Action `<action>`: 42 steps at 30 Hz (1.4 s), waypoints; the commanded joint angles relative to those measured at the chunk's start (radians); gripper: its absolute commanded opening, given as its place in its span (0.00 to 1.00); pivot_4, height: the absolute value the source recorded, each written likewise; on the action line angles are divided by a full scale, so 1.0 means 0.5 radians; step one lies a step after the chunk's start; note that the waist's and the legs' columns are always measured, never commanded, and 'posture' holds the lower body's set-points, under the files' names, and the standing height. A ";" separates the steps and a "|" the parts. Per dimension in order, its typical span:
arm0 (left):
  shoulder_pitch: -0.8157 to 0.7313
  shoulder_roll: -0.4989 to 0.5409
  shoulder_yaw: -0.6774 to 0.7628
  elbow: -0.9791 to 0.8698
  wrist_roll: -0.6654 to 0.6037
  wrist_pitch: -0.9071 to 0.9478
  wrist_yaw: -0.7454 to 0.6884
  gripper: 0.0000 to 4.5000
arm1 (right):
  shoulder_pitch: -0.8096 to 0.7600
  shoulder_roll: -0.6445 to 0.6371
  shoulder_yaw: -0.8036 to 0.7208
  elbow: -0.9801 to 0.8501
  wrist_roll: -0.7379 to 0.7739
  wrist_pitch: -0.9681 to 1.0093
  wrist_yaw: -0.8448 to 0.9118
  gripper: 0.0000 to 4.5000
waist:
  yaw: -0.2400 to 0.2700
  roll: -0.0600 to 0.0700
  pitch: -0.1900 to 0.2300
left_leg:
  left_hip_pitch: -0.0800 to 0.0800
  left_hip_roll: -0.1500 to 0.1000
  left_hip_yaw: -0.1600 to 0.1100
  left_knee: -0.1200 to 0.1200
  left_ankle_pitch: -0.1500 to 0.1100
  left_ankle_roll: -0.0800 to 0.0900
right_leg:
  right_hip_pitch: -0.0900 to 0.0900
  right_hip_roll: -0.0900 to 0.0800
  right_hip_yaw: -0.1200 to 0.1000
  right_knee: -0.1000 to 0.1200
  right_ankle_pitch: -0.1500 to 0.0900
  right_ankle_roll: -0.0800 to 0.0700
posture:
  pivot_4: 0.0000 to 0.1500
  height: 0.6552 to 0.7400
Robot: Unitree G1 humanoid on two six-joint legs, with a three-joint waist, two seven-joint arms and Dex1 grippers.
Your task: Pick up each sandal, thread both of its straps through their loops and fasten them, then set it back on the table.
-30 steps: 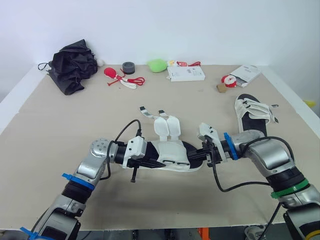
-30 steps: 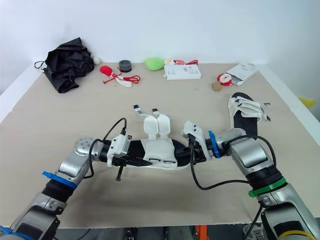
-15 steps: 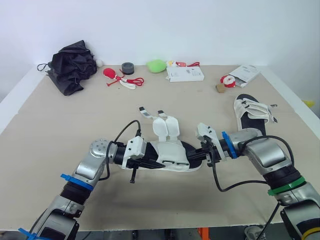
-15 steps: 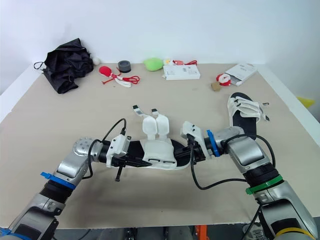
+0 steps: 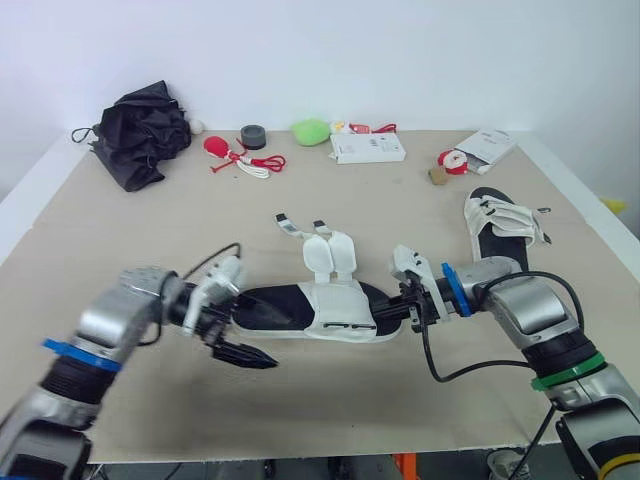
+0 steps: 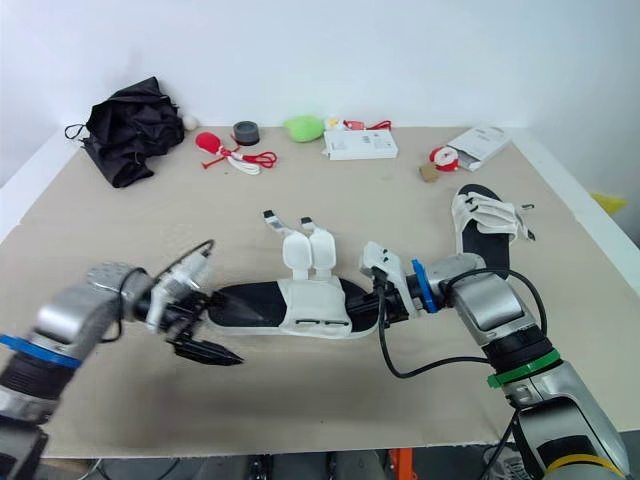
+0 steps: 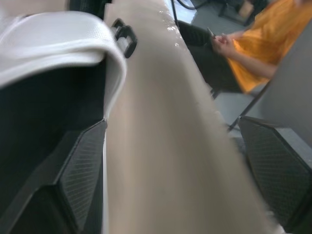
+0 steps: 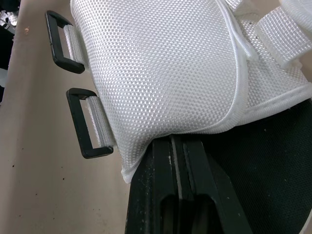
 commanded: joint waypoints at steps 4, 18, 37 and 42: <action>-0.394 -0.161 0.261 0.445 -0.292 0.759 0.376 0.99 | 0.031 0.046 0.065 0.024 -0.073 0.034 -0.001 0.00 | -0.001 -0.002 0.000 | 0.000 0.000 -0.002 0.001 0.002 -0.002 | 0.001 0.006 -0.001 0.000 0.001 0.005 | 1.00 1.00; -0.897 -0.801 0.811 1.657 -0.186 0.923 1.394 0.99 | 0.082 0.100 -0.026 -0.089 -0.038 0.120 -0.078 0.00 | -0.014 -0.006 0.000 | 0.001 0.001 -0.004 -0.002 0.004 -0.006 | 0.000 0.008 0.008 0.004 0.001 0.002 | 1.00 1.00; -1.245 -1.138 1.266 2.386 -0.065 0.096 2.083 0.99 | 0.133 0.150 -0.070 -0.159 -0.028 0.177 -0.141 0.00 | -0.025 -0.007 0.000 | 0.002 0.001 -0.004 -0.005 0.009 -0.015 | -0.001 0.006 0.004 0.004 0.008 -0.009 | 1.00 1.00; -1.258 -1.136 1.254 2.410 -0.016 0.083 2.050 0.71 | 0.155 0.152 -0.076 -0.174 -0.029 0.180 -0.150 0.00 | -0.029 -0.007 0.000 | 0.002 0.002 -0.004 -0.006 0.010 -0.016 | -0.001 0.006 0.002 0.004 0.008 -0.009 | 1.00 1.00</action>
